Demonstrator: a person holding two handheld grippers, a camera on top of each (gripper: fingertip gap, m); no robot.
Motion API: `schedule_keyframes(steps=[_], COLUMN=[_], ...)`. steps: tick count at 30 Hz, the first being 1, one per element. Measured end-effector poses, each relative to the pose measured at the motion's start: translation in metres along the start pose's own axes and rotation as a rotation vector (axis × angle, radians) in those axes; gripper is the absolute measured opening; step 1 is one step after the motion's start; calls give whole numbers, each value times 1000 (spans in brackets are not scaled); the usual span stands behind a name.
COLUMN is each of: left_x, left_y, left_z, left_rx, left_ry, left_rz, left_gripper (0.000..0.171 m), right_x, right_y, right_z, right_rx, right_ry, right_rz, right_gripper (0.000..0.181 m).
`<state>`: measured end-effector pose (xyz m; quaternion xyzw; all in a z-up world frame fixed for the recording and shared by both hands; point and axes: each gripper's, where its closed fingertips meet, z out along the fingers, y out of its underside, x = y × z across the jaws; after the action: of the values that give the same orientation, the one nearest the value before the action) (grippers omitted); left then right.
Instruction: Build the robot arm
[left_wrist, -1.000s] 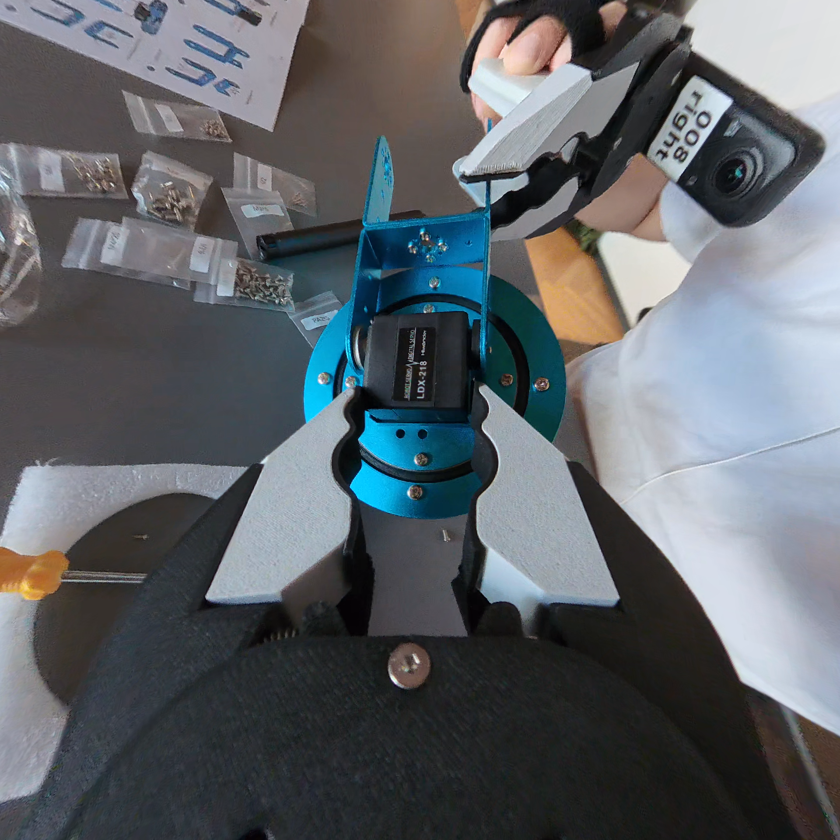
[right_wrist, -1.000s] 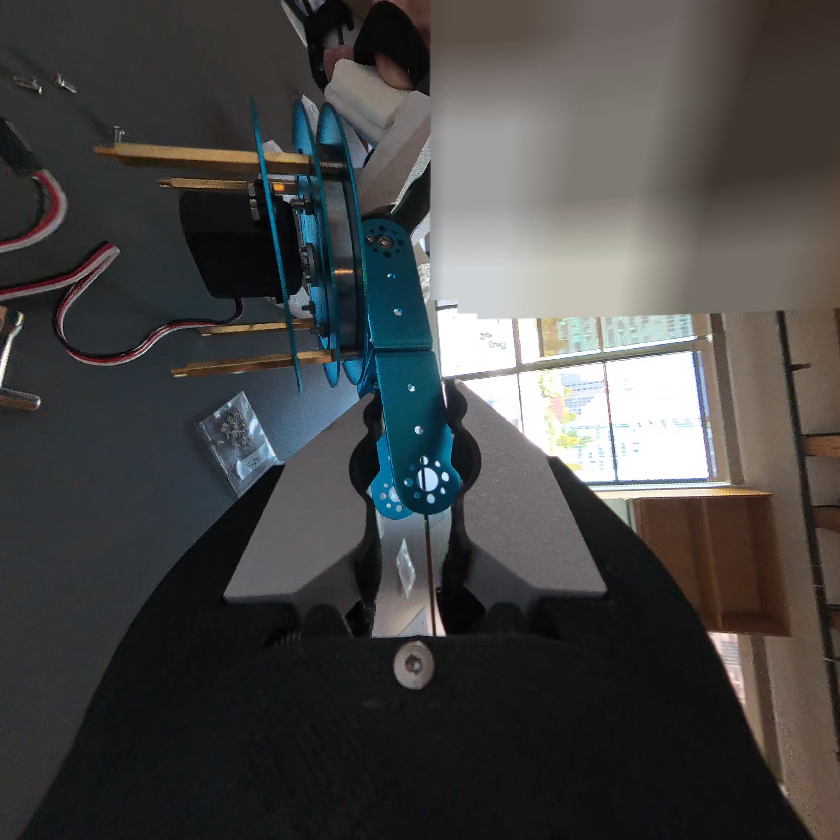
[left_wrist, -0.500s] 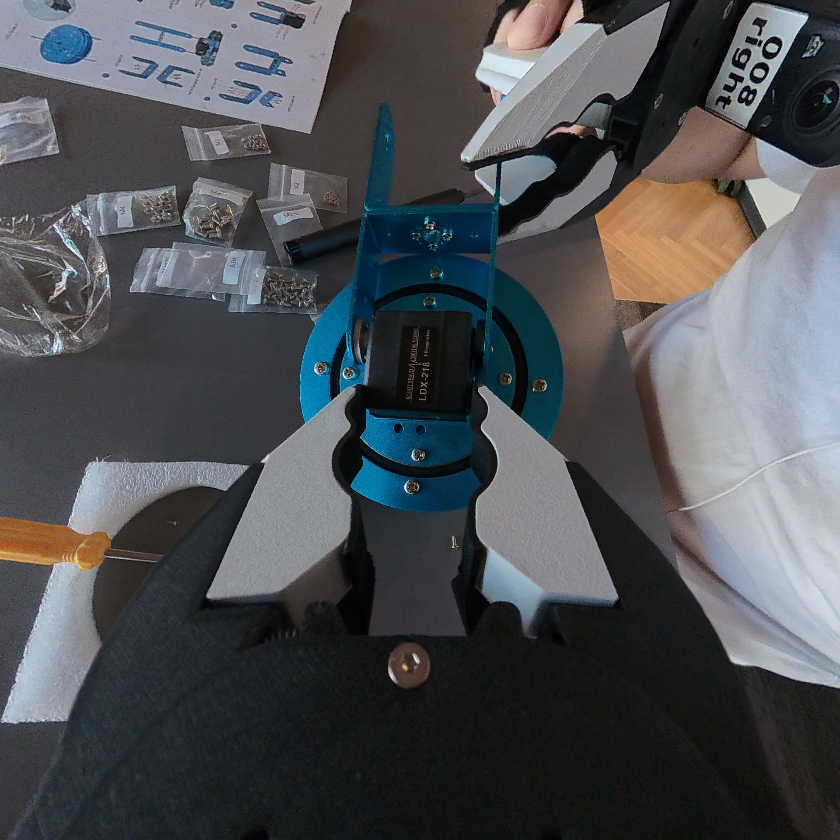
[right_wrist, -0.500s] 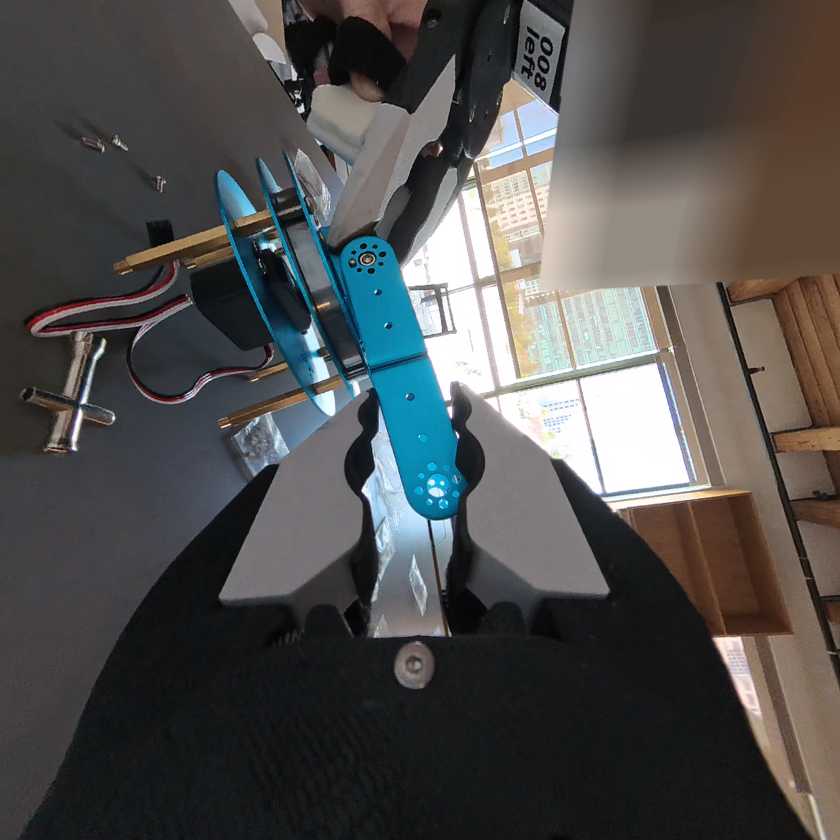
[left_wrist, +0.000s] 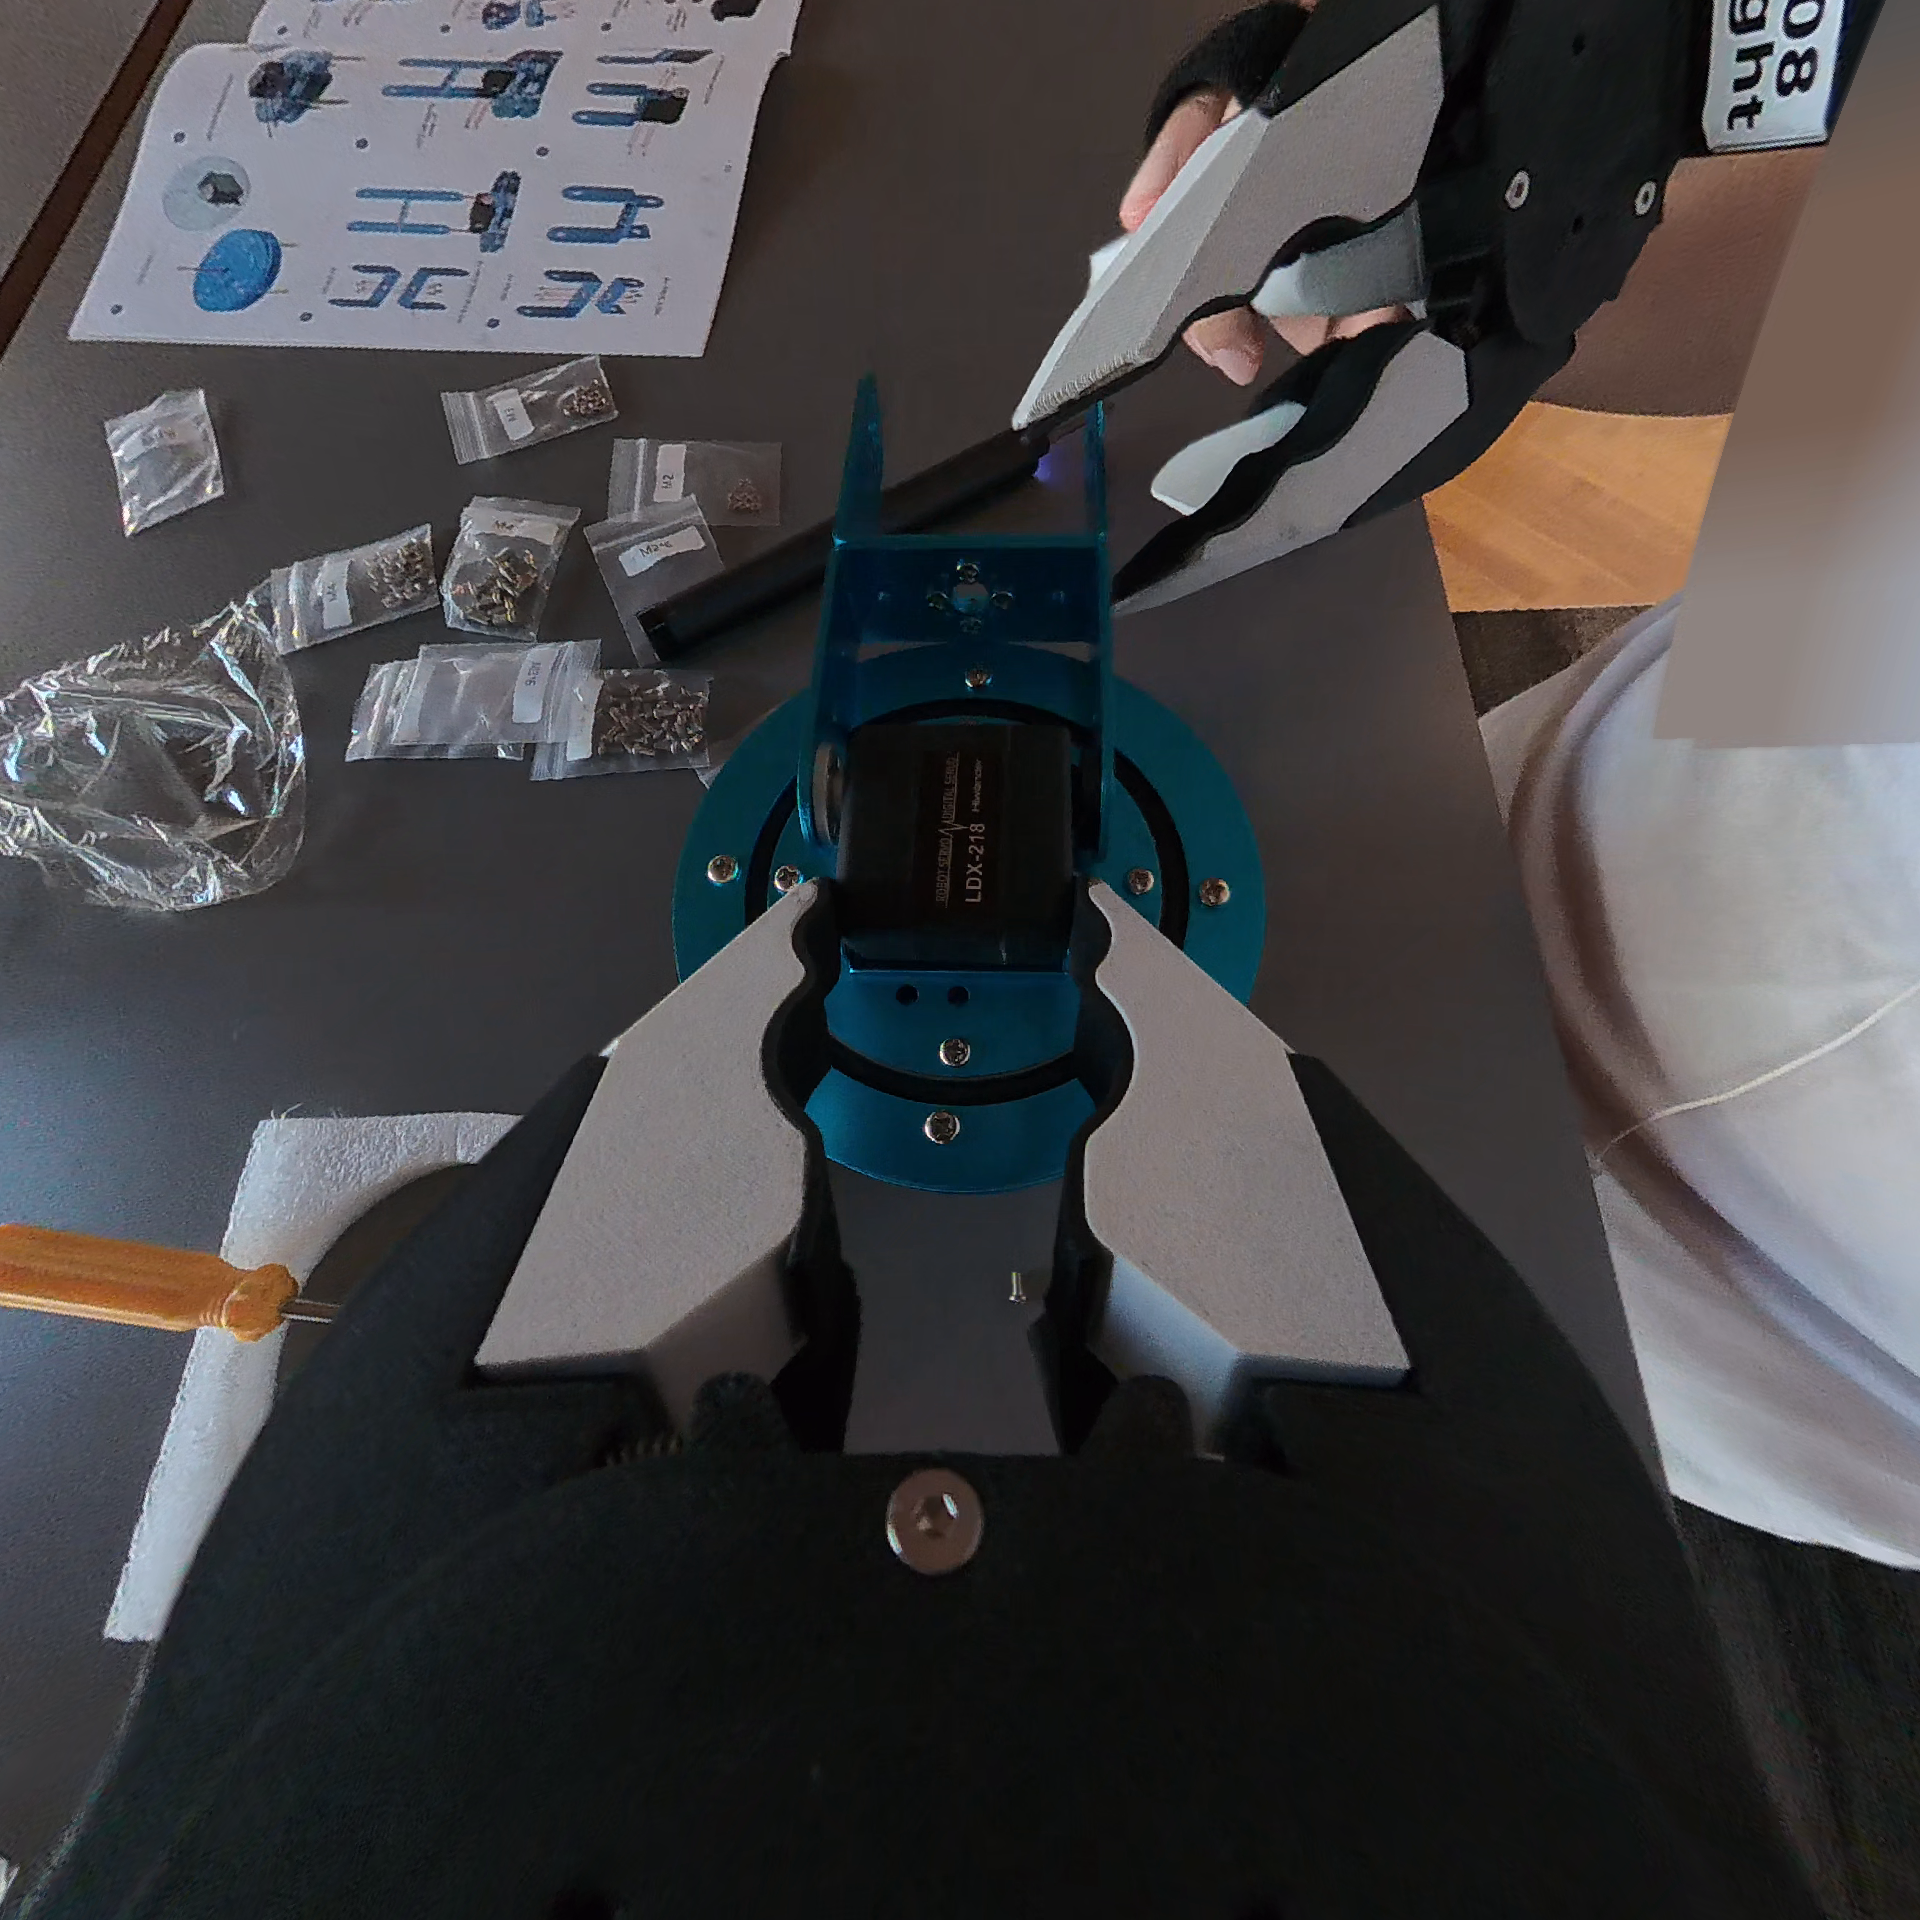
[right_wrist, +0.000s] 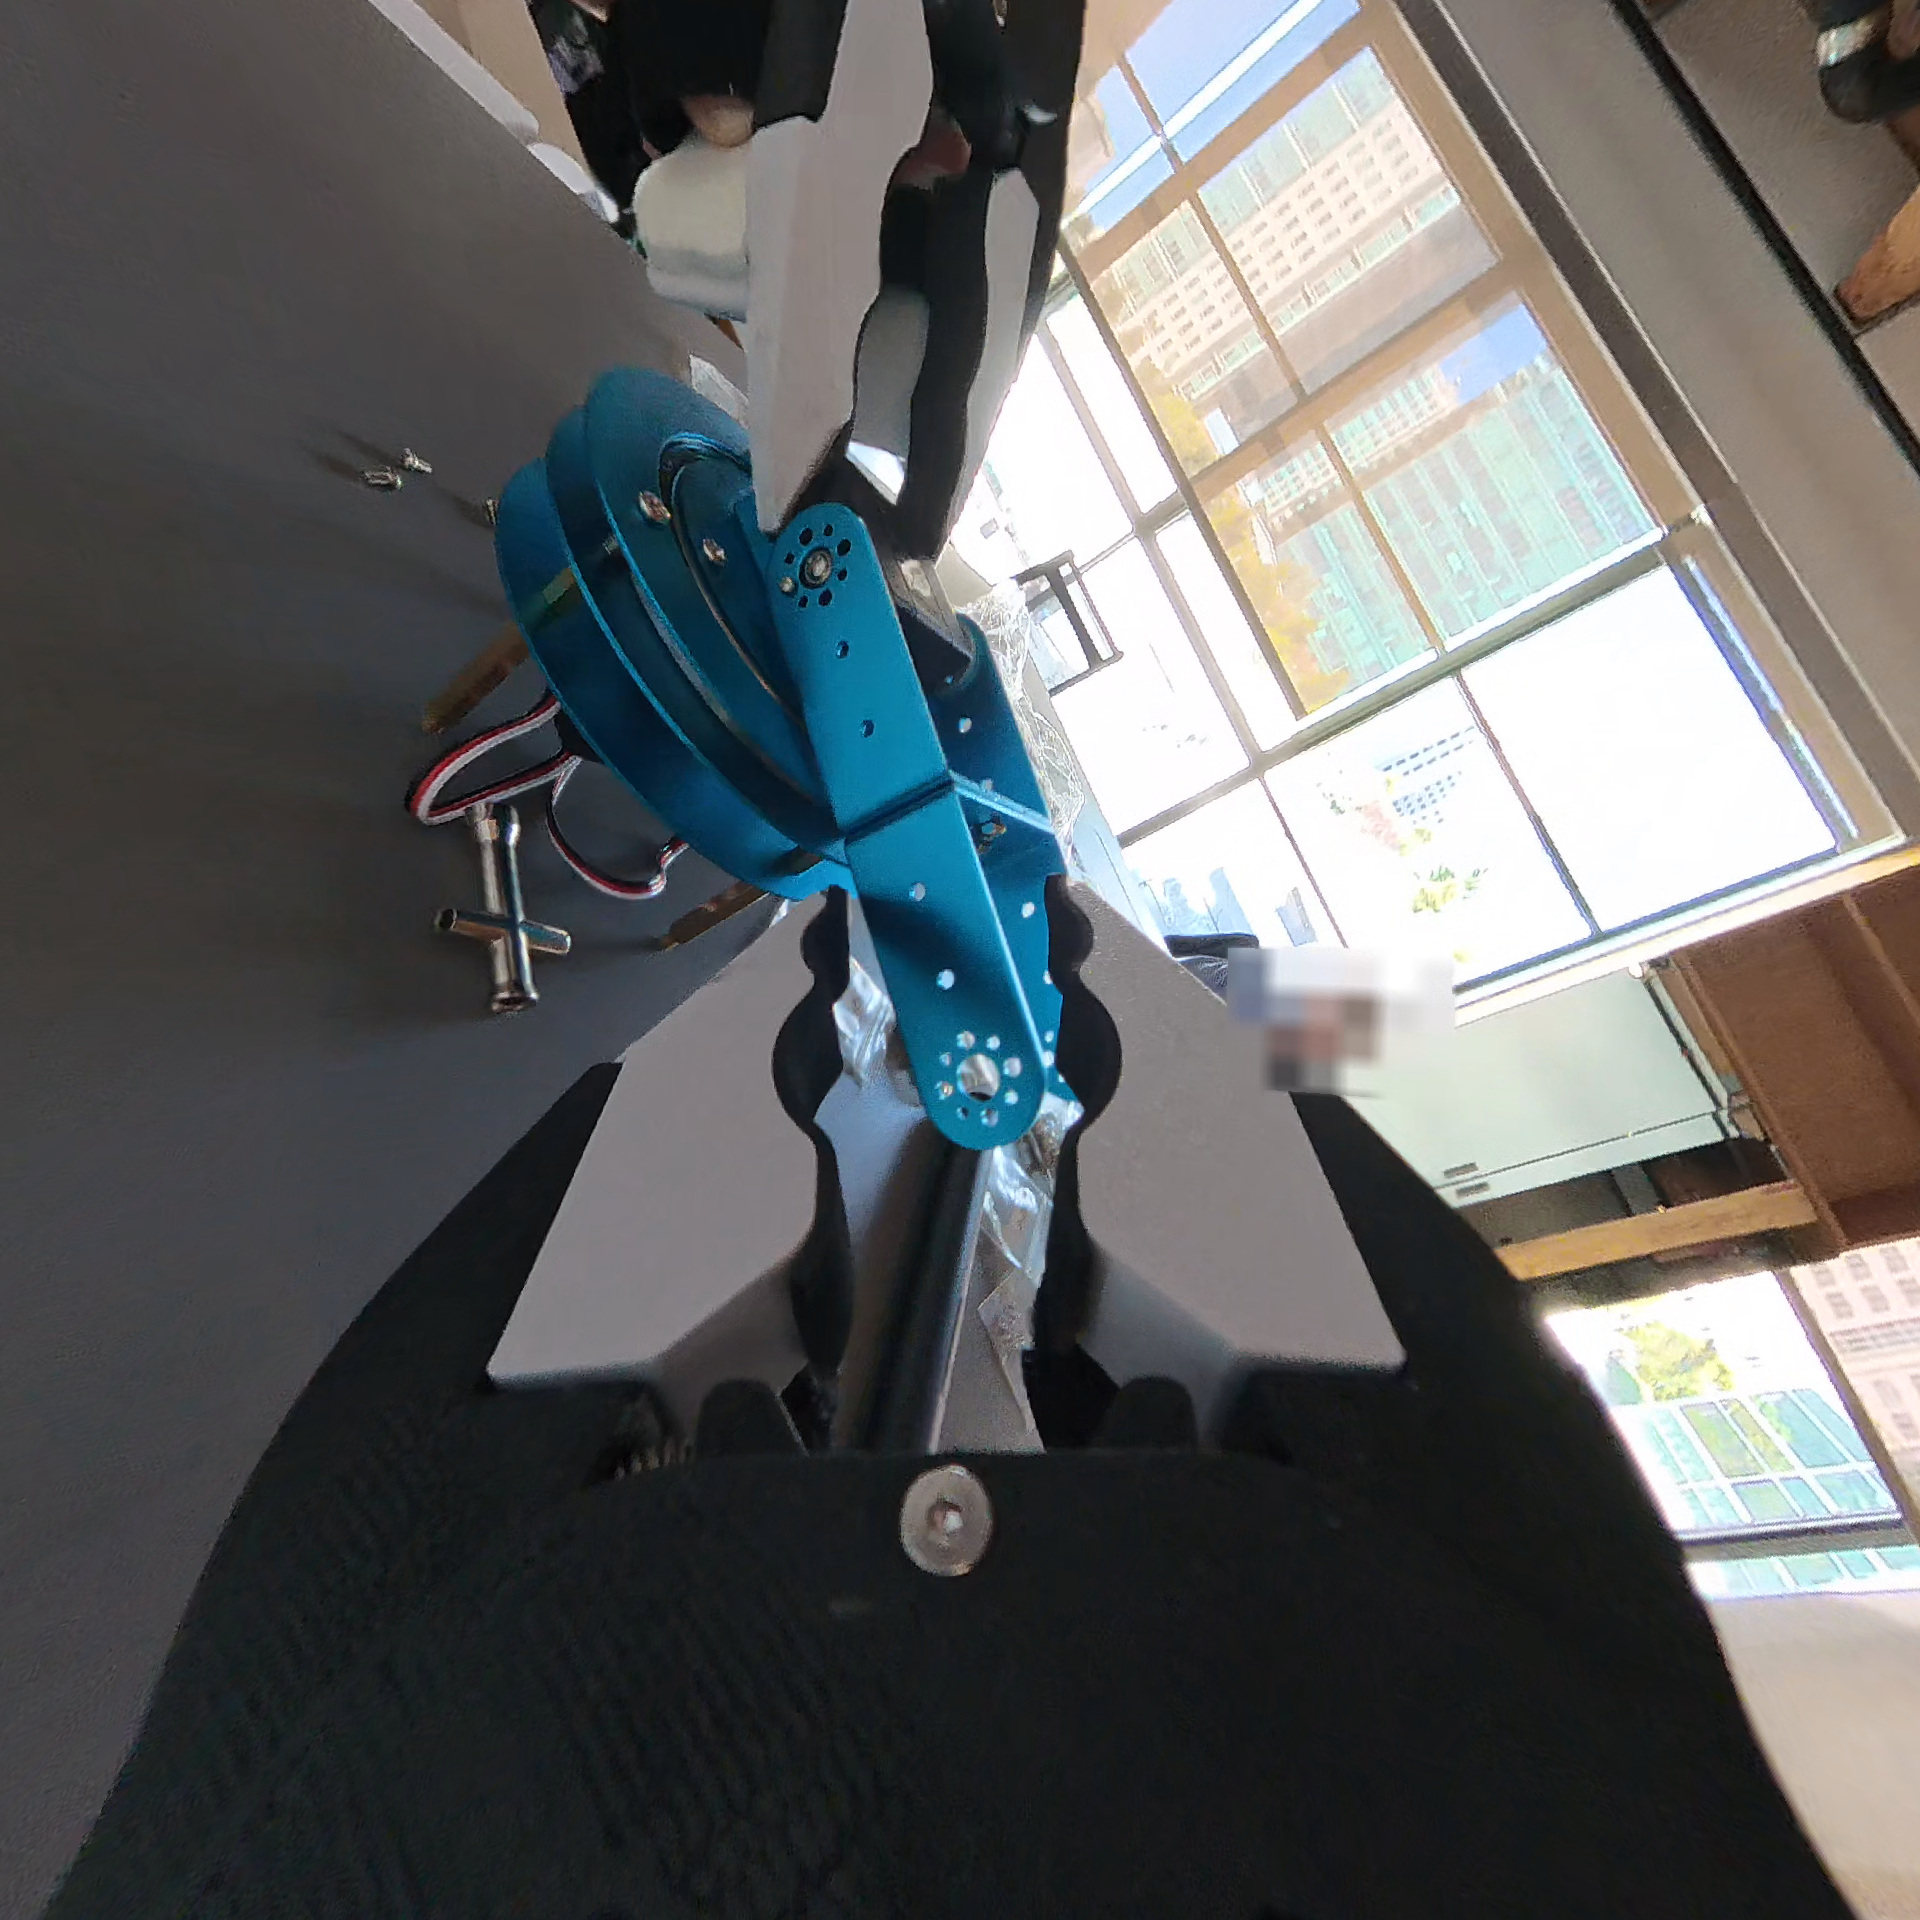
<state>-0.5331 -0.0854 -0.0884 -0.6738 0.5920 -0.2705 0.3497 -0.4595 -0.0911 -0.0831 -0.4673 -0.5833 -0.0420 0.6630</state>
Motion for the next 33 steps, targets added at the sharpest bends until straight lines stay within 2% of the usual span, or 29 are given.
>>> schedule_keyframes(steps=[7,11,13,15,17,18,21,23,25,26,27,30,33], left_x=[1,4,5,3,2,2,5,4,3,3,2,2,2], left_y=[-2,-14,-19,-13,-7,-5,-5,-1,-1,-1,-1,-1,-2], left_z=[-1,-11,-16,-13,-8,-7,-3,1,2,2,3,5,6], left_rx=[94,270,354,362,344,332,283,231,208,193,179,153,188], left_ry=[-74,-11,70,98,99,110,149,116,105,102,106,149,146], left_rz=[-94,-240,-336,-361,-318,-298,-248,-177,-127,-113,-96,-64,-42], left_gripper=[44,49,53,53,53,54,56,48,47,47,47,47,46], right_x=[2,9,13,15,16,15,6,6,3,-1,-4,-7,-6], right_y=[17,22,27,29,25,26,22,17,17,11,9,7,9], right_z=[-16,-28,-29,-28,-26,-21,-8,-3,2,-2,-5,-10,-11], right_rx=[-24,50,108,183,259,249,207,225,224,253,260,262,258], right_ry=[-10,-47,-102,-195,-321,-378,-539,-594,-645,-711,-765,-867,-928], right_rz=[149,421,594,713,775,800,793,767,756,742,732,643,563], right_gripper=[38,40,49,59,52,50,51,34,28,10,3,0,1])
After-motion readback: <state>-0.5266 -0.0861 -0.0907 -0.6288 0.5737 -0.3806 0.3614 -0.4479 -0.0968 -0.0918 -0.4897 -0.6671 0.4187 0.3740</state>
